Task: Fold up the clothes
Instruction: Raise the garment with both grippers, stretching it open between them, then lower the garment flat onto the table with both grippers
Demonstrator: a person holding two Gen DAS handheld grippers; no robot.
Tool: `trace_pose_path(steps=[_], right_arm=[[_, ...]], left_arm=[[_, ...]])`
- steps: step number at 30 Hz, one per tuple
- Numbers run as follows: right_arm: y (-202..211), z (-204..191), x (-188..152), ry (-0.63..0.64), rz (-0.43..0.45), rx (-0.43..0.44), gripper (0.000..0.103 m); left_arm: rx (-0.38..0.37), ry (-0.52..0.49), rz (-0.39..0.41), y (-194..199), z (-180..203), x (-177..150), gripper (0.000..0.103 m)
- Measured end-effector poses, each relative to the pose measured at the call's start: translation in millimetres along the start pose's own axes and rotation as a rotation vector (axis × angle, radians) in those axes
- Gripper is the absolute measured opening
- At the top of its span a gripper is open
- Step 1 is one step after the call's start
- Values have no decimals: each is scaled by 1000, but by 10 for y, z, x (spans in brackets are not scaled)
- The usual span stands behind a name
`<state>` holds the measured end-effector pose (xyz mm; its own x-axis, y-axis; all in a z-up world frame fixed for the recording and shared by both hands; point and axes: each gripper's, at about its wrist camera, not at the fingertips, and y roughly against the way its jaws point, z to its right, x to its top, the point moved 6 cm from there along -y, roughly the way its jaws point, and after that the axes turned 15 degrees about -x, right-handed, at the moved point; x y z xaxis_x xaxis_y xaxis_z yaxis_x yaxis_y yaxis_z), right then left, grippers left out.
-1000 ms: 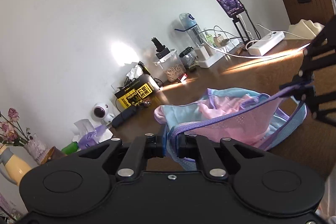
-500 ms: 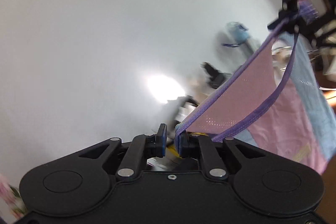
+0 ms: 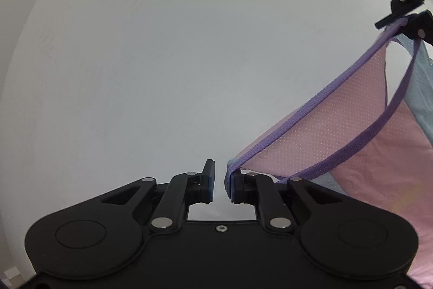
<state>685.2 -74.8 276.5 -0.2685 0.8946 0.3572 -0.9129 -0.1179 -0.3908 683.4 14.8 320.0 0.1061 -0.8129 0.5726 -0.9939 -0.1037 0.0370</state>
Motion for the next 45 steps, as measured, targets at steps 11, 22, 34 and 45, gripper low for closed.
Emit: trace_pose_path(steps=[11,22,34,45], right_arm=[[310,333,32,-72,38,-31,5],[3113,-999,-402,-72,-1,492,6],[5623,-1107,-751,-297,-161,764,25],[5580,-572,-934,-665,-316,840,67]], left_arm=[[10,-80,89,686,219,-258,13],[-429,122,-148,2777,2698,-2148,13],[-558,375,-239,4329,3209,-2612,66],[-715,852,-135,4426,2228,-2864,86]])
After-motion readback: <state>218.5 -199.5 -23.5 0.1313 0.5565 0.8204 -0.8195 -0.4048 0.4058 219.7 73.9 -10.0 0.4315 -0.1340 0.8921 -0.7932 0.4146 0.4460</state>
